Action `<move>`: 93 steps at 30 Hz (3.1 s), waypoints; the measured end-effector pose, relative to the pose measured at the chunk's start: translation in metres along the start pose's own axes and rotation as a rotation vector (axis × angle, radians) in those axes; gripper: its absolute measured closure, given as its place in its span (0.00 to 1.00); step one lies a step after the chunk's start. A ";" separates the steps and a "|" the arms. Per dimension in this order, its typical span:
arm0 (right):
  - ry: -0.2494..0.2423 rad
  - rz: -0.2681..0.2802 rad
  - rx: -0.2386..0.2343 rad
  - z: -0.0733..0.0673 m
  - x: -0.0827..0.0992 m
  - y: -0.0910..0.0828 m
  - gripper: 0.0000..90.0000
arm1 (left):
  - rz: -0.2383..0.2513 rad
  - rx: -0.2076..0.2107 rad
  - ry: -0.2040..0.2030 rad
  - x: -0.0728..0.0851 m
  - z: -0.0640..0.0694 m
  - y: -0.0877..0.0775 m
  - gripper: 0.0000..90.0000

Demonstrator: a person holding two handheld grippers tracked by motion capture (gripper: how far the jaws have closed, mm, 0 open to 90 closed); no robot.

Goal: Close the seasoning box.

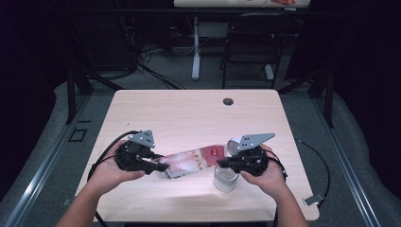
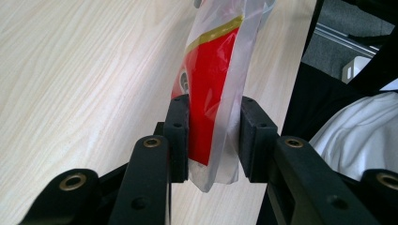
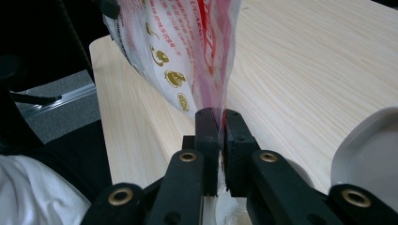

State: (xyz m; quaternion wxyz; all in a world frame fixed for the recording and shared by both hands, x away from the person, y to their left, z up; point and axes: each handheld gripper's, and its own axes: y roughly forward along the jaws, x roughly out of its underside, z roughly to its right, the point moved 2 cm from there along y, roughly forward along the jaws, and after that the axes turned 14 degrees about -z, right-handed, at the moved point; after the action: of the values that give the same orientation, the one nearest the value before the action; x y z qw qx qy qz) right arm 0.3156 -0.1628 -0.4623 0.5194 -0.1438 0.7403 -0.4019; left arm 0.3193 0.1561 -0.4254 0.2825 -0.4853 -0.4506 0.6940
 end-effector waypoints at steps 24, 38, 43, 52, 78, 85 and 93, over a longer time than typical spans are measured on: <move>0.022 0.006 0.052 0.006 0.004 -0.005 0.85 | -0.006 0.017 0.009 -0.011 0.001 -0.008 0.79; 0.027 0.006 0.046 0.008 0.007 -0.009 0.88 | -0.013 0.021 0.014 -0.015 0.003 -0.011 0.79; 0.022 0.000 0.049 0.009 0.008 -0.012 0.88 | -0.015 0.023 0.015 -0.017 0.004 -0.012 0.79; 0.010 -0.013 0.044 0.009 0.009 -0.015 0.92 | -0.009 0.026 0.017 -0.018 0.005 -0.013 0.80; 0.016 -0.037 0.019 0.011 0.014 -0.017 0.97 | -0.028 0.007 0.044 -0.033 0.013 -0.024 0.81; 0.017 -0.038 0.022 0.011 0.014 -0.016 0.97 | -0.051 -0.005 0.049 -0.039 0.015 -0.026 0.81; 0.022 -0.037 0.017 0.012 0.015 -0.015 0.97 | -0.083 -0.021 0.059 -0.047 0.016 -0.030 0.81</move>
State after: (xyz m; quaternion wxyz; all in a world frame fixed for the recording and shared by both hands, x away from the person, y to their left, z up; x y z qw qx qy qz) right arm 0.3167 -0.1869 -0.4625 0.5050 -0.1489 0.7396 -0.4193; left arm 0.3205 0.1245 -0.3773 0.3195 -0.4894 -0.4690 0.6622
